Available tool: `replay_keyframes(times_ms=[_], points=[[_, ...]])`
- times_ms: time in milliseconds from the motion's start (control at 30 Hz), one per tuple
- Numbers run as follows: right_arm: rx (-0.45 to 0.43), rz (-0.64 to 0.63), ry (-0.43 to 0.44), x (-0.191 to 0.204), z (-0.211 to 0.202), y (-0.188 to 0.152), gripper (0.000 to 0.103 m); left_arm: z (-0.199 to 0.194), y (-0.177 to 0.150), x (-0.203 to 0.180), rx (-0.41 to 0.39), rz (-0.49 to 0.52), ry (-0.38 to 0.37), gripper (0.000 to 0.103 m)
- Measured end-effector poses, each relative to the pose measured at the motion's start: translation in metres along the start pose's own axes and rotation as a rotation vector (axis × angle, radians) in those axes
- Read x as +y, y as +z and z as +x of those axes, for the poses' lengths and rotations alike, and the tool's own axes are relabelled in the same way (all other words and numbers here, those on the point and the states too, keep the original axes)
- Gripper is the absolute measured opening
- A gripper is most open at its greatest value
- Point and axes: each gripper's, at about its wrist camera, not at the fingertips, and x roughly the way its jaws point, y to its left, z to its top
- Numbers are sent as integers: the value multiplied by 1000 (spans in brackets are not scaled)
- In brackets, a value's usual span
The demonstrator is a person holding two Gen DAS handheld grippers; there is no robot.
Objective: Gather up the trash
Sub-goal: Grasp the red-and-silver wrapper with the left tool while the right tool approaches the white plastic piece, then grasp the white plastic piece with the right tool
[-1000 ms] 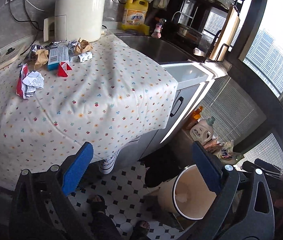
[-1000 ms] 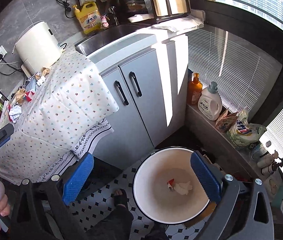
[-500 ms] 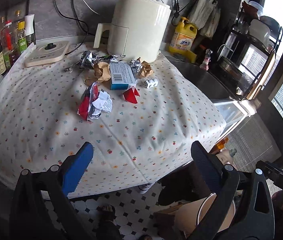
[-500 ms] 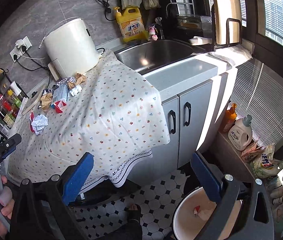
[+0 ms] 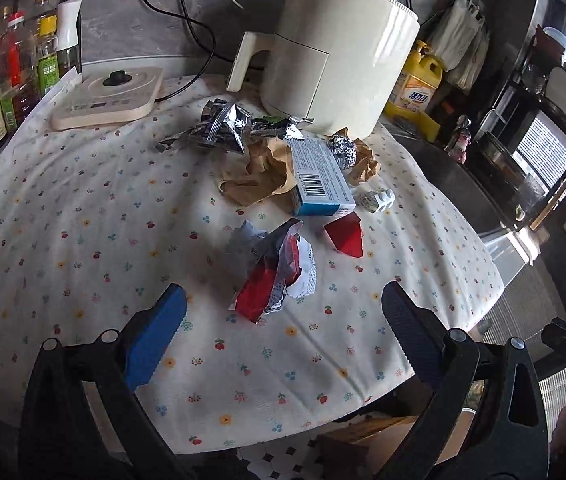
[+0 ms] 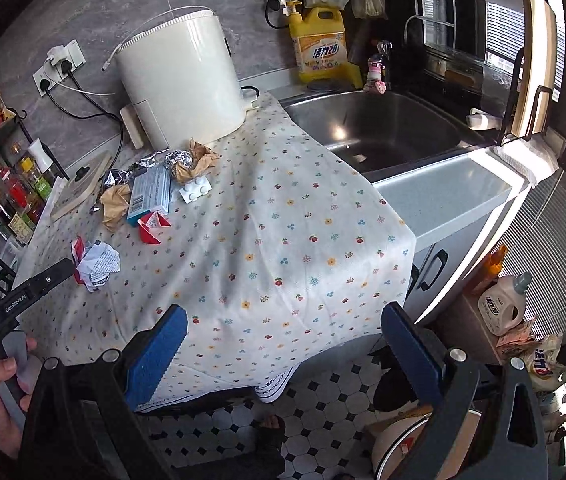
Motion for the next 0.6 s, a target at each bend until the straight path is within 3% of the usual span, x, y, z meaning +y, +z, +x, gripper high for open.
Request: replay_keyframes(times_ms=[200,233,267,333,367,600], points=[[-1,-39,7,22,18,24,95,35,15,14,30,-5,-34,97],[-3,-39,9,26,22,28,95,42,17,17,49,-3,-46,93],[-4,-37,14,30,26,33,95,47,19,18,72,2,-59,87],[-5,-39,23,38,34,41,95,57,24,23,117,7,-61,45],[-5,-43,28,43,40,46,95,57,27,28,110,-8,-62,42],[31,-81,79,79,86,75,79,37,54,63,17,-32,-51,40]])
